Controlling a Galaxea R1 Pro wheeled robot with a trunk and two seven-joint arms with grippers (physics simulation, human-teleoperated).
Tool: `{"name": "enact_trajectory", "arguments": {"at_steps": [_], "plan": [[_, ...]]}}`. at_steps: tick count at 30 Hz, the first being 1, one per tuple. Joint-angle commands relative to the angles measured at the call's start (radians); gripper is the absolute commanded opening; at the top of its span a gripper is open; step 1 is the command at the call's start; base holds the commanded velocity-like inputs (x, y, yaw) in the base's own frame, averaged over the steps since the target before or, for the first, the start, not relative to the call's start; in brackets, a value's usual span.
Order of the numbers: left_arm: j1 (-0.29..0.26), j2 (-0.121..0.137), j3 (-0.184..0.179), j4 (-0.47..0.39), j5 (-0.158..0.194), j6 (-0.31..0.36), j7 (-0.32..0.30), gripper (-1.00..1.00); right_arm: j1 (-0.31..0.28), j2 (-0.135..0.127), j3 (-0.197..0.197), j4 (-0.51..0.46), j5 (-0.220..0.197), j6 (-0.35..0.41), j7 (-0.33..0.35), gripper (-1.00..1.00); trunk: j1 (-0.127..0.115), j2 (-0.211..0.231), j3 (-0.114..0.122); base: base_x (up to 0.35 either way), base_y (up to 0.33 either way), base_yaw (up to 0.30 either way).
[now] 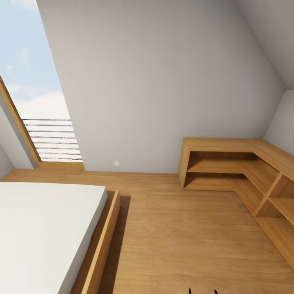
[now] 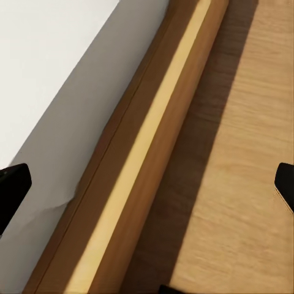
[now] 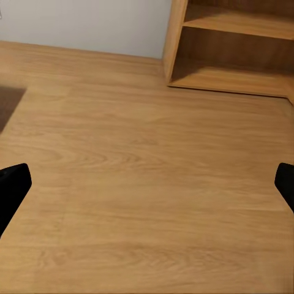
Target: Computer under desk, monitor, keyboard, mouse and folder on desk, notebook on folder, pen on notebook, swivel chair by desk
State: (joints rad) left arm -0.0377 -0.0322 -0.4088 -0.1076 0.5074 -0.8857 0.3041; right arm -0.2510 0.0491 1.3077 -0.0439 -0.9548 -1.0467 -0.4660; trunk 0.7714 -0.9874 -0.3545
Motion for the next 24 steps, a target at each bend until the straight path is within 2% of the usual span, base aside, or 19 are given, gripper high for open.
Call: {"name": "enact_trajectory", "arguments": {"at_steps": [1, 24], "plan": [[-0.001, 0.000, -0.009, 0.000, 0.005, -0.002, 0.006, 1.00, -0.001, 0.000, 0.008, -0.001, -0.001, -0.001, -0.010, 1.00, 0.001, -0.001, -0.001, 0.322, 0.000, 0.000], [-0.001, 0.000, -0.010, 0.000, 0.005, -0.002, 0.006, 1.00, -0.001, 0.000, 0.008, -0.001, -0.001, -0.001, -0.010, 1.00, 0.001, -0.001, -0.001, 0.322, 0.000, 0.000]]}}
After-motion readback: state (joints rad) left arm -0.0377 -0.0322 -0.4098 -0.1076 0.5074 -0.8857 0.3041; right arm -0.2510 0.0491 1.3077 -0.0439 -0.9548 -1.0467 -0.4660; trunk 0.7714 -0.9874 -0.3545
